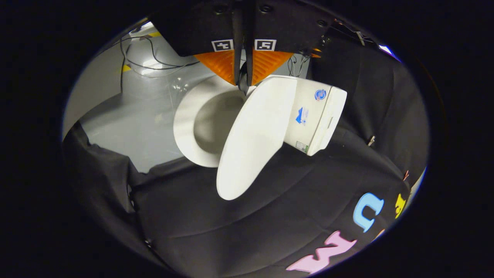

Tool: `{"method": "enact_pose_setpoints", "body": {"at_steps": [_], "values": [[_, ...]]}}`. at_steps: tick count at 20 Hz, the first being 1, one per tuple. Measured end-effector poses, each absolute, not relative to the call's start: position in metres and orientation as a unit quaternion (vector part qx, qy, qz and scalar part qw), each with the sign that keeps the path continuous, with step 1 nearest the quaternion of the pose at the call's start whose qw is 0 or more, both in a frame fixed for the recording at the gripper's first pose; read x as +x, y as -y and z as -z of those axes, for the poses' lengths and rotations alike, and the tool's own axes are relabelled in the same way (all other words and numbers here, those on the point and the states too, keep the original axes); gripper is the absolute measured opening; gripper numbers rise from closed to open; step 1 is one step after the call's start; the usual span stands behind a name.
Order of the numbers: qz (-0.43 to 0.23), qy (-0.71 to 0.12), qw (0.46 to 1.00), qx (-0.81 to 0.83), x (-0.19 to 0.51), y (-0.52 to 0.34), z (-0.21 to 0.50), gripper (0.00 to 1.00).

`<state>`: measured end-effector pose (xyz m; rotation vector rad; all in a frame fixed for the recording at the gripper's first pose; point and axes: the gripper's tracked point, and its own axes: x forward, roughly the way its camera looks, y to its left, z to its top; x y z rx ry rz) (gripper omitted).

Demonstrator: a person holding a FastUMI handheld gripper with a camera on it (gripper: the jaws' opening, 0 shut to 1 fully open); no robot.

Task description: Open the toilet lid.

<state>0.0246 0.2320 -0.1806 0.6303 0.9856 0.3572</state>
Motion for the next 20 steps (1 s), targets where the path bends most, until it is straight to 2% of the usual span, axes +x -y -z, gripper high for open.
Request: {"method": "enact_pose_setpoints", "body": {"at_steps": [3, 8, 20], "values": [[-0.197, -0.426, 0.847, 0.25, 0.032, -0.256, 0.128, 0.06], [-0.206, -0.364, 0.897, 0.14, 0.045, -0.302, 0.071, 0.06], [-0.267, -0.25, 0.93, 0.031, 0.05, -0.434, -0.013, 0.06]]}}
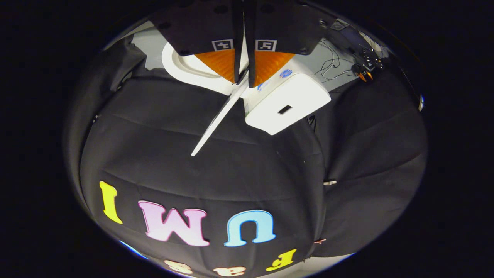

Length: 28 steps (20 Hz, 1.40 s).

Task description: Open the toilet lid.

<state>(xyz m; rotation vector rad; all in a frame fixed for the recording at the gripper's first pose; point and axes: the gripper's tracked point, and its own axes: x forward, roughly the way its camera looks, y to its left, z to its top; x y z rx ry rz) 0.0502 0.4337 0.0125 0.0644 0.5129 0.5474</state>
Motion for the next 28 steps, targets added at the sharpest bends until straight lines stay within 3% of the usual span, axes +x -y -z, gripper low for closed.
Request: {"method": "enact_pose_setpoints", "body": {"at_steps": [12, 17, 20, 21, 23, 24, 28], "values": [[-0.332, -0.191, 0.924, 0.011, 0.043, -0.58, -0.041, 0.08], [-0.393, -0.175, 0.903, -0.002, 0.037, -0.627, -0.039, 0.3], [-0.4, -0.17, 0.901, 0.003, 0.036, -0.643, -0.035, 0.3], [-0.408, -0.192, 0.892, 0.002, 0.027, -0.649, -0.026, 0.34], [-0.429, -0.21, 0.879, 0.013, 0.014, -0.654, -0.015, 0.56], [-0.434, -0.207, 0.876, 0.021, 0.014, -0.656, -0.016, 0.6], [-0.45, -0.196, 0.871, 0.008, 0.011, -0.662, -0.007, 1.0]]}}
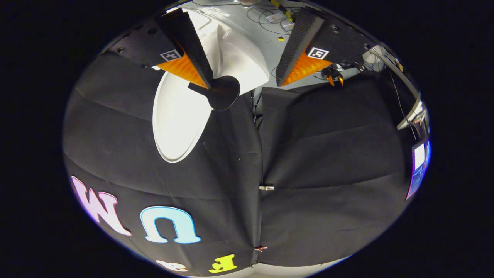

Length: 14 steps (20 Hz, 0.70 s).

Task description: Open the toilet lid.

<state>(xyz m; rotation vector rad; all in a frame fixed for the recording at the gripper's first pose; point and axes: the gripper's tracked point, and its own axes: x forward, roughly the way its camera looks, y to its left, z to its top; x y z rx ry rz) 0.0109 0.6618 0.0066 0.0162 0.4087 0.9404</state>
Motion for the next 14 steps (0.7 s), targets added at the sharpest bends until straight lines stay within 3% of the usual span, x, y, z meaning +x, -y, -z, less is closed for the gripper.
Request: {"method": "enact_pose_setpoints", "body": {"at_steps": [7, 14], "values": [[-0.478, -0.134, 0.868, 0.007, -0.006, -0.642, -0.043, 1.0], [-0.404, 0.014, 0.915, -0.004, 0.012, -0.545, -0.122, 0.99]]}}
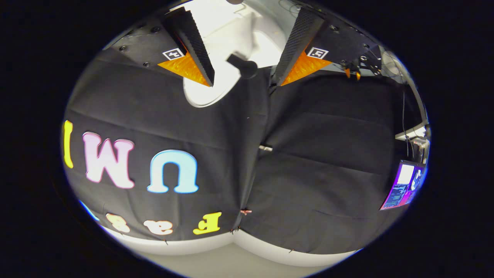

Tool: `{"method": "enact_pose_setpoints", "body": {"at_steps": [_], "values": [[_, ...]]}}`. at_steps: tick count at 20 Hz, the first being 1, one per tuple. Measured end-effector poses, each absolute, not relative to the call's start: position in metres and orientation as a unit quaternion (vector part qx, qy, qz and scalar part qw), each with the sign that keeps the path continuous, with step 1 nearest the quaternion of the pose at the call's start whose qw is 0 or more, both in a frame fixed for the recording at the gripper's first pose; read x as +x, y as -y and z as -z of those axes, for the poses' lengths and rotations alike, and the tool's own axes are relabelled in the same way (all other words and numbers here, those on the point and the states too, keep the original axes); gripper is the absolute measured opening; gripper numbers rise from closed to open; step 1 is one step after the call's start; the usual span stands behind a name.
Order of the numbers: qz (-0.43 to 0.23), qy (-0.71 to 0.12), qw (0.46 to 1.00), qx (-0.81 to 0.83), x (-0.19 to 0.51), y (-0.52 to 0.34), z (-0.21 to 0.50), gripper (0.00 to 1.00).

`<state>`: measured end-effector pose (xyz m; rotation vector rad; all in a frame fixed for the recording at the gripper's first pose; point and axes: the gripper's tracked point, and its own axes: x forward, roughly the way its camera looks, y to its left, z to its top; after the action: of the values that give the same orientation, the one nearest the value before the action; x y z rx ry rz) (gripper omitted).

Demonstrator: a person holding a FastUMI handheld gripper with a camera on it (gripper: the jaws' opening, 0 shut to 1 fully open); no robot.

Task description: Open the toilet lid.

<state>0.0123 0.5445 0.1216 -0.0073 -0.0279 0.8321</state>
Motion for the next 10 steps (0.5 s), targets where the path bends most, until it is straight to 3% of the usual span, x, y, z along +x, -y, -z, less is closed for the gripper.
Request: {"method": "enact_pose_setpoints", "body": {"at_steps": [10], "values": [[-0.168, 0.053, 0.984, -0.017, 0.087, -0.276, -0.134, 0.98]]}}
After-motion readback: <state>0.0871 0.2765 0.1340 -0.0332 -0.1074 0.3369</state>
